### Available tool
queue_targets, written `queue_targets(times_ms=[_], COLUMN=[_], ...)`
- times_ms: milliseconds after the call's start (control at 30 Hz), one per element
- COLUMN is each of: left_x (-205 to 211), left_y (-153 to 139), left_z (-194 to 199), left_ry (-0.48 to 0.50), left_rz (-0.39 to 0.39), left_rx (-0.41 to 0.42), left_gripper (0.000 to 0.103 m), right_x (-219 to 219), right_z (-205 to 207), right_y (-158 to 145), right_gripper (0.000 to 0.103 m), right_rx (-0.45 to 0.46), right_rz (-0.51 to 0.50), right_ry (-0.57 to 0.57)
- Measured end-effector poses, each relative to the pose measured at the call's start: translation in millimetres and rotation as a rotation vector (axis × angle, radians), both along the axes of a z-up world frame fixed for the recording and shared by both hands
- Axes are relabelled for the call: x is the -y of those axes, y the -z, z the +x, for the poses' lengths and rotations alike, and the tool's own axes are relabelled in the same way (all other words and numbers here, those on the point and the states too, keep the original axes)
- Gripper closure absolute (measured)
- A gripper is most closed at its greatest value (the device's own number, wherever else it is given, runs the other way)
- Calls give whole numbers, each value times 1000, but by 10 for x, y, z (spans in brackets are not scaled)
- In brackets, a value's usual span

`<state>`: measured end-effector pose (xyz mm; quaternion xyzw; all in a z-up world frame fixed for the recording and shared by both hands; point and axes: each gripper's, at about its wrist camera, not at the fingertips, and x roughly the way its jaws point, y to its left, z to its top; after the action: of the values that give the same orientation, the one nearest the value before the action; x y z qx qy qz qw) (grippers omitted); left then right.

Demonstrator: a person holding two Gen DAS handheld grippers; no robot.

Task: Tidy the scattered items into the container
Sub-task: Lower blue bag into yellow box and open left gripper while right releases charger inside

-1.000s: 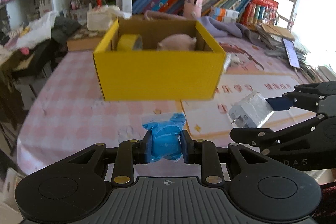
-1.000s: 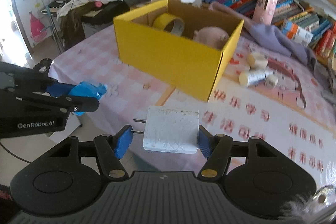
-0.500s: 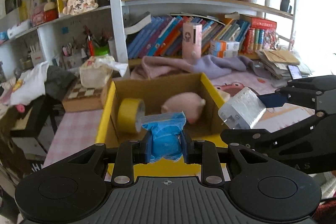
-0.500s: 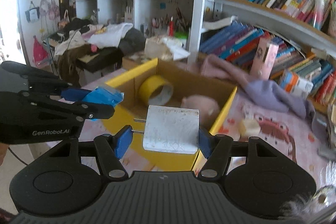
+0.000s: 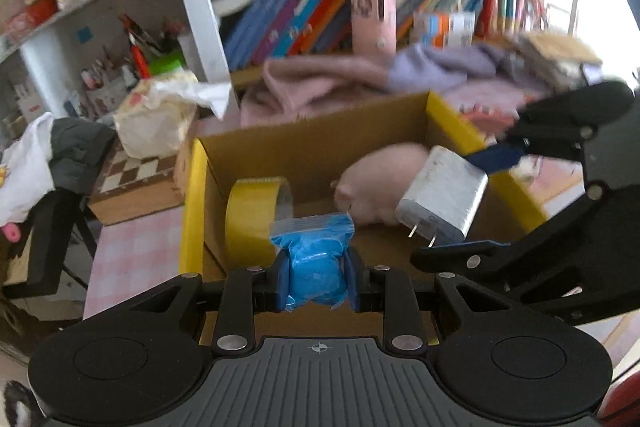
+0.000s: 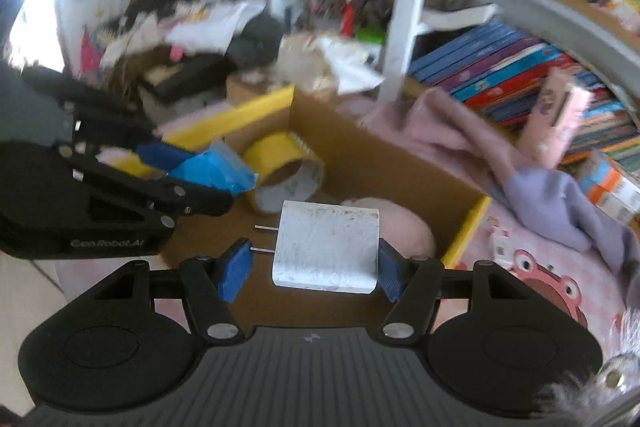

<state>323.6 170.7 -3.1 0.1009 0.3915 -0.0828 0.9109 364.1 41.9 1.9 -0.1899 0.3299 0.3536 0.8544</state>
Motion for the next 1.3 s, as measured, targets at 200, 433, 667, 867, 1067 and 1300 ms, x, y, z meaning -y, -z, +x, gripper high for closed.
queue_targets(times_ms=[200,433,667,867,1067,1300], left_x=[-99,-77,-70,-78,-71,-7], left_y=[250,473,536,506,444,201], left_z=[337,512,408,393,363,160], left_ry=[0,18,9,-10,-27,-23], left_rz=[26,71,81,67,79,156], left_rx=[-109,-213,-231,-220,-190,-80], left_gripper=[77,77,76,72,71,26], right_x=[-231,-421,-451,-487,-452,-239], right_z=[269,449,458,462,399,343], right_y=[290,421,450,452,415,276], right_gripper=[40,40,40,40,37,19], right_rx=[20,-70,-111,-111,-46,19], right_rz=[-123,-222,-220,-222,-197,-138], right_ry=[-82,-207,-264,-270,-267,-160])
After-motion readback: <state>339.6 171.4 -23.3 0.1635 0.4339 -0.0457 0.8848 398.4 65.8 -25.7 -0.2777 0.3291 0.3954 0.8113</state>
